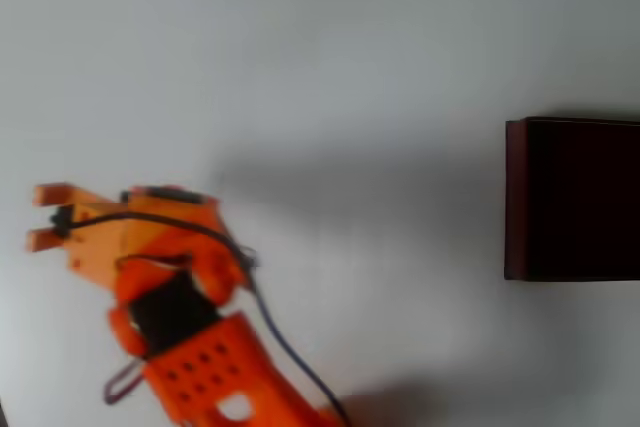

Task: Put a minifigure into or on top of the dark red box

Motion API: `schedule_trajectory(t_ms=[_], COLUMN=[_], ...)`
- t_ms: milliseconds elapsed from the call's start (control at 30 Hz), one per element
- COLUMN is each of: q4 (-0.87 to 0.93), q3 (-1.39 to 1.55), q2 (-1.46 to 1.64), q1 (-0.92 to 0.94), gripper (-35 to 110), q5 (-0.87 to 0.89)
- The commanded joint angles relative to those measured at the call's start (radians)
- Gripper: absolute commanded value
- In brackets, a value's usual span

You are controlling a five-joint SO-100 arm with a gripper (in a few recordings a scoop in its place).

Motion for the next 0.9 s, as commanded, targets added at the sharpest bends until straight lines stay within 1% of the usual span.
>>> schedule_trajectory(t_ms=[0,67,133,200,300,367,433,567,700,733,800,867], q4=[0.141,0.215,0.202,0.137,-0.06,-0.209,-0.357,-0.581,-0.666,-0.664,-0.647,-0.637], q3=[0.11,0.144,0.193,0.268,0.422,0.494,0.511,0.43,0.258,0.209,0.137,0.114], q2=[0.486,0.653,0.758,0.807,0.825,0.752,0.601,0.259,-0.08,-0.16,-0.281,-0.331], q1=[0.319,0.574,0.792,0.962,1.118,1.166,1.177,1.177,1.187,1.193,1.212,1.23], gripper=[0,0,0,0,0,0,0,0,0,3,16,18], q5=[-0.058,-0.118,-0.209,-0.249,-0.247,-0.218,-0.195,-0.183,-0.201,-0.206,-0.207,-0.206])
